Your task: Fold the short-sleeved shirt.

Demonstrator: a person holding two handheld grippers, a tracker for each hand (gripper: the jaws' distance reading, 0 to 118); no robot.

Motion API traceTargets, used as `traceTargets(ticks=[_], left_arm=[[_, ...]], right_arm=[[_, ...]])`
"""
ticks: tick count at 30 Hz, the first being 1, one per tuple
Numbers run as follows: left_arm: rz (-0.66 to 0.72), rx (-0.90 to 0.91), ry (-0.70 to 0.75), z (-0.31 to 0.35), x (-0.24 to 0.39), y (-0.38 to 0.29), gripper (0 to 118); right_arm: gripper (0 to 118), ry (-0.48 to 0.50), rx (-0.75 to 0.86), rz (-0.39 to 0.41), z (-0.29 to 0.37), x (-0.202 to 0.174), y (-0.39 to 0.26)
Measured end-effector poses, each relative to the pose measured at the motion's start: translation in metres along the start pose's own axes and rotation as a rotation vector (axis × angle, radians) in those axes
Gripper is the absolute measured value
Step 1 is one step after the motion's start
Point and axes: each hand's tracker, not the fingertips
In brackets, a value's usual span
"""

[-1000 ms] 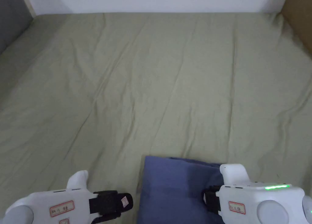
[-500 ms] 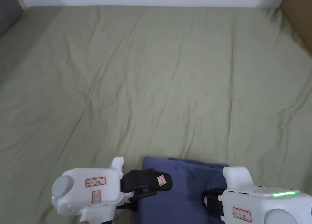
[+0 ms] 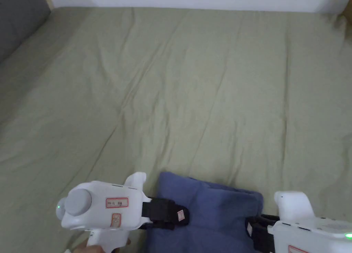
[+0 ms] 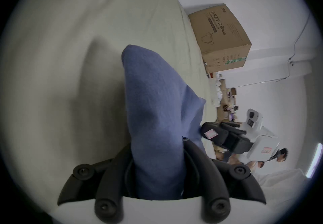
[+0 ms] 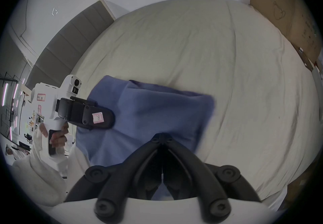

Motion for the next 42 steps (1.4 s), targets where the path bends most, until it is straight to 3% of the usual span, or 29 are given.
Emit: traceTargets(ticks=[8,16,19,20,21,22,23,29,30,31,32,34,37,39,42], left_arm=[[-0.047,0.059,0.424,0.127,-0.051,0.056,24],[-0.081,-0.045,1.091,0.217,-0.114,0.115,24],[-0.135,-0.06,1.245,0.232,-0.137,0.12,25],[-0.131,-0.04,1.286,0.234,-0.143,0.121,34],[-0.126,-0.021,1.344,0.237,-0.149,0.12,56],[-0.1,-0.003,1.39,0.237,-0.152,0.12,87],[-0.086,0.022,1.404,0.239,-0.152,0.119,97],[0.014,0.145,1.29,0.254,-0.135,0.109,98],[0.01,0.179,1.257,0.256,-0.126,0.105,96],[0.003,0.222,1.202,0.256,-0.115,0.1,85],[0.005,0.253,1.158,0.257,-0.105,0.096,66],[0.015,0.296,1.073,0.252,-0.081,0.087,8],[-0.031,0.377,0.978,0.237,-0.038,0.066,0],[-0.032,0.384,0.892,0.221,-0.007,0.055,0],[-0.044,0.403,0.88,0.192,0.037,0.035,0]], right_arm=[[0,-0.051,-0.002,-0.026,-0.004,0.008,0.003],[0,-0.109,-0.033,-0.062,-0.016,0.016,0.007],[0,-0.111,-0.035,-0.074,-0.017,0.017,0.008],[0,-0.112,-0.044,-0.078,-0.022,0.018,0.008],[0,-0.127,-0.06,-0.078,-0.026,0.017,0.007],[0,-0.127,-0.066,-0.073,-0.028,0.017,0.005],[0,-0.126,-0.071,-0.069,-0.03,0.015,0.004],[0,-0.11,-0.089,-0.044,-0.031,0.009,0.003],[0,-0.103,-0.084,-0.043,-0.029,0.009,0.003],[0,-0.098,-0.077,-0.048,-0.027,0.01,0.004],[0,-0.097,-0.071,-0.052,-0.025,0.01,0.004],[0,-0.091,-0.059,-0.057,-0.02,0.012,0.003],[0,-0.088,-0.036,-0.059,-0.01,0.015,0.002],[0,-0.076,-0.019,-0.076,-0.002,0.019,-0.001],[0,-0.066,0.011,-0.084,0.01,0.021,-0.003]])
